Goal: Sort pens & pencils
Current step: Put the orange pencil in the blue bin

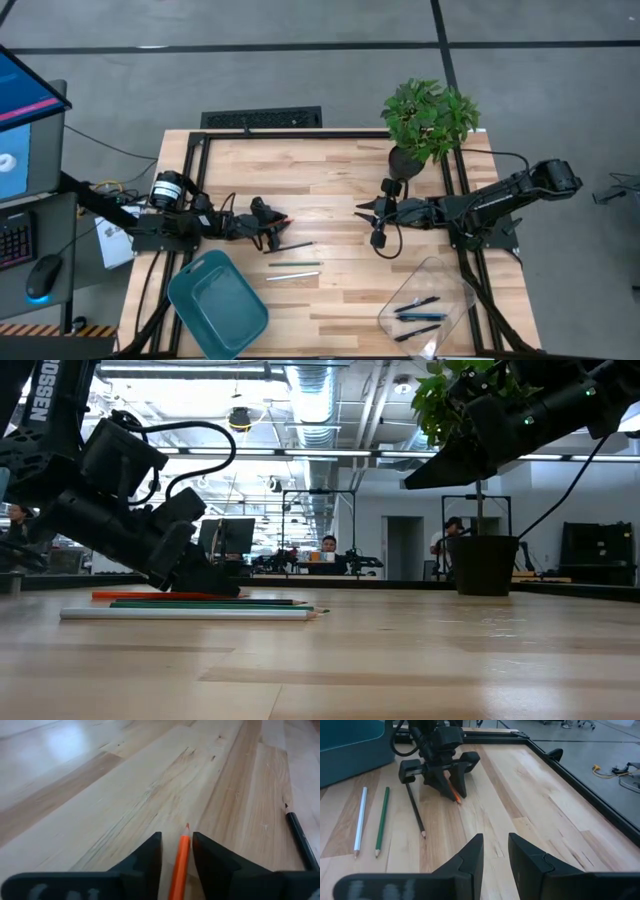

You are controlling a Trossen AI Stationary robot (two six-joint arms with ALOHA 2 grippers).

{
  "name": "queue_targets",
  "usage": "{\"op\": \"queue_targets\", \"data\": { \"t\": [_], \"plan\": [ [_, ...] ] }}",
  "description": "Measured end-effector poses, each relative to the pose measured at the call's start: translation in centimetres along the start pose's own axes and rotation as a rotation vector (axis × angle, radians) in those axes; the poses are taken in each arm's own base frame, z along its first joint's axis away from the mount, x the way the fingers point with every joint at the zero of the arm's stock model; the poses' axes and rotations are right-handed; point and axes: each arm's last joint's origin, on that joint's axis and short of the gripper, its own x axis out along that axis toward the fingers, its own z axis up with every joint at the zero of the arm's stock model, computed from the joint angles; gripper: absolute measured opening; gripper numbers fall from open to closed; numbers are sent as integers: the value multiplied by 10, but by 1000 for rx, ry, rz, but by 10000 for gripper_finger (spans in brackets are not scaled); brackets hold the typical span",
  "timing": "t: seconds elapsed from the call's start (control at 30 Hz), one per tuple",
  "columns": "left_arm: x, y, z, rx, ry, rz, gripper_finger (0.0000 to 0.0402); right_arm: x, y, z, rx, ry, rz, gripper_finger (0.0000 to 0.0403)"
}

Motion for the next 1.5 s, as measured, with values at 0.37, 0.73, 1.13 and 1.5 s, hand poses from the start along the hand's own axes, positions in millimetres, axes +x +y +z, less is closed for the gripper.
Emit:
{"op": "queue_targets", "data": {
  "t": [0.37, 0.73, 1.13, 1.5],
  "plan": [
    [0, 0, 0, -19, 2, 1, 85, 0, 0, 0, 0, 0, 0, 113],
    [0, 0, 0, -42, 4, 1, 107, 0, 0, 0, 0, 0, 0, 113],
    [0, 0, -1, -35, 9, 3, 135, 0, 0, 0, 0, 0, 0, 113],
    [0, 1, -2, -7, 14, 21, 135, 0, 0, 0, 0, 0, 0, 113]
  ]
}}
